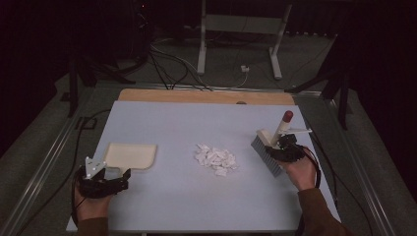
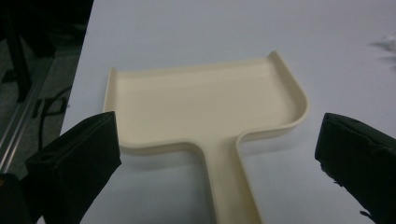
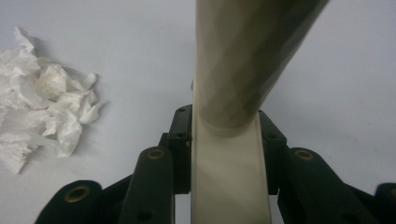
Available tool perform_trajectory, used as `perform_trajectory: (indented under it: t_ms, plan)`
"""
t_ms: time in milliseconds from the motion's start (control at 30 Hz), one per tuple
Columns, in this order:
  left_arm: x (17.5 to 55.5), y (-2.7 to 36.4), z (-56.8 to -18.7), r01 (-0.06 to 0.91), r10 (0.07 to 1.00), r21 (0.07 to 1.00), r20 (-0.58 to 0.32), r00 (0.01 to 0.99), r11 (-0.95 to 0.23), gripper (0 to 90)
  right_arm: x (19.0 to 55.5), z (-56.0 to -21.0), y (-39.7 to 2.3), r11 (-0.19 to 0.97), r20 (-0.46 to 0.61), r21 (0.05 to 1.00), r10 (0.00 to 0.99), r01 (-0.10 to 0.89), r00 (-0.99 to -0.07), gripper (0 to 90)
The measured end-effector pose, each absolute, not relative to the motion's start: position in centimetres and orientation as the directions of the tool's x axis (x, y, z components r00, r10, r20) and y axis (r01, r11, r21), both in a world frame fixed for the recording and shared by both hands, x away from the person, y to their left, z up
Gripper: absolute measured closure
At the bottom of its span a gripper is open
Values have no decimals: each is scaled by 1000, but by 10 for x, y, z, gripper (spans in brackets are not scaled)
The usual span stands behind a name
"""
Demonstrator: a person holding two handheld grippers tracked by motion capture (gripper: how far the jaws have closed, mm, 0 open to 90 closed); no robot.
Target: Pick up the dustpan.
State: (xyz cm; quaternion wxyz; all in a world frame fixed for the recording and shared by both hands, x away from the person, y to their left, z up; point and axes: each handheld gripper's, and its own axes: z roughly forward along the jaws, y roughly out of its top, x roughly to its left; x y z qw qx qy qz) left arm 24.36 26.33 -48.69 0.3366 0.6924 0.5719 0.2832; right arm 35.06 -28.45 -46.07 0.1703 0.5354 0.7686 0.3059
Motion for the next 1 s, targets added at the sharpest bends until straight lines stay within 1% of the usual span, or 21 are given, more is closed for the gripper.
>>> perform_trajectory:
  t_ms: [133, 200, 267, 333, 400, 467, 500, 533, 567, 667, 767, 833, 933, 1000]
  plan:
    - [245, 259, -491, 630, 985, 768, 3, 173, -113, 13, 350, -461, -288, 235, 59, 655, 932, 718, -358, 669]
    - [245, 256, -494, 647, 986, 754, 1, 169, -112, 30, 350, -461, -289, 232, 51, 657, 936, 717, -350, 669]
    - [246, 250, -496, 662, 987, 739, 18, 163, -123, 51, 350, -461, -291, 224, 52, 657, 939, 720, -340, 669]
    - [250, 245, -499, 694, 990, 710, 40, 132, -121, 65, 350, -461, -292, 226, 43, 658, 941, 719, -336, 669]
    - [254, 242, -502, 718, 994, 690, 19, 108, -92, 64, 349, -461, -293, 227, 38, 657, 942, 718, -333, 669]
    - [256, 240, -504, 735, 994, 672, 23, 108, -95, 75, 349, -461, -295, 227, 38, 659, 942, 717, -333, 668]
    - [256, 240, -505, 737, 993, 668, 19, 115, -98, 106, 349, -461, -295, 228, 34, 659, 943, 717, -331, 669]
    - [255, 240, -506, 743, 993, 663, 15, 114, -95, 175, 349, -461, -296, 227, 34, 658, 944, 718, -329, 668]
    - [255, 241, -507, 750, 994, 655, 18, 110, -95, 207, 349, -461, -297, 222, 37, 659, 944, 718, -327, 668]
    - [255, 243, -510, 769, 994, 633, 10, 106, -88, 345, 349, -461, -299, 218, 39, 658, 946, 721, -322, 669]
    - [255, 244, -513, 787, 995, 610, 9, 102, -87, 440, 349, -461, -299, 222, 37, 658, 945, 719, -325, 669]
    - [255, 243, -512, 791, 994, 604, 13, 105, -92, 481, 349, -461, -298, 222, 36, 659, 945, 719, -324, 669]
    - [257, 241, -511, 800, 995, 594, 14, 98, -87, 497, 349, -462, -299, 220, 37, 660, 946, 719, -323, 669]
    - [257, 240, -511, 801, 994, 591, 16, 108, -97, 545, 349, -462, -299, 219, 38, 660, 946, 719, -322, 668]
